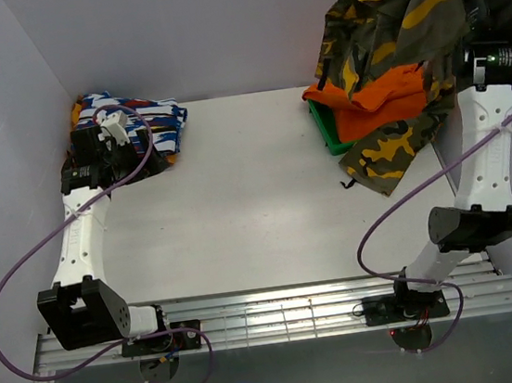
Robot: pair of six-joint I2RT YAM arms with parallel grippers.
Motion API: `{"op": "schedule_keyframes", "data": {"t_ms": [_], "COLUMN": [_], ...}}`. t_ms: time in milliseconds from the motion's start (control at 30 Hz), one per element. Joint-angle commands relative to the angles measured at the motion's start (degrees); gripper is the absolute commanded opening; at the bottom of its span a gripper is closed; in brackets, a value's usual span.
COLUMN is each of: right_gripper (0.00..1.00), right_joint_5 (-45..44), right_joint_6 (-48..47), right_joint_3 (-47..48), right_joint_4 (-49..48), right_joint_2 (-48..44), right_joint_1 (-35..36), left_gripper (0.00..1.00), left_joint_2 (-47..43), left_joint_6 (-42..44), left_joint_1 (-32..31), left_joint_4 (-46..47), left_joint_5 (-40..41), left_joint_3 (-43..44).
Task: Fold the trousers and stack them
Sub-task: Move the trousers to the center of the board
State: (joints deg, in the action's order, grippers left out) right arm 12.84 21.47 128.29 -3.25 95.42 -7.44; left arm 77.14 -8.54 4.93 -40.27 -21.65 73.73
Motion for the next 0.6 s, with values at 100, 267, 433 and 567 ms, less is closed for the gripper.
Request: {"op": "schedule_keyframes", "data": {"t_ms": [100, 267, 433, 567], "right_gripper": [0.08, 0.08, 0.08, 0.08], "right_joint_5": [1.74, 4.30, 3.86, 2.37], "right_joint_6": [2.60, 3.14, -2.21, -5.82], "right_joint_3": [2.58, -3.82, -23.55, -36.60], "right_joint_4": [-17.40, -16.27, -11.70, -12.66], "right_joint_2": [-9.09, -12.53, -16.75, -17.46], "right_joint_1": [5.41, 13.49, 25.00, 33.26], "left_gripper": [0.98, 0.98, 0.98, 0.98], "left_joint_2": [-4.63, -6.21, -7.36, -8.41], "left_joint_6": [-1.57, -1.66, -1.57, -0.70], "left_joint_1": [0.08, 0.08, 0.08, 0.08], "left_joint_4": [0.11, 0.10, 0.19, 0.19], "left_joint_5": [-1.03, -2.16, -4.19, -4.37], "left_joint_3": [3.78, 4.40, 4.23, 2.91]}}
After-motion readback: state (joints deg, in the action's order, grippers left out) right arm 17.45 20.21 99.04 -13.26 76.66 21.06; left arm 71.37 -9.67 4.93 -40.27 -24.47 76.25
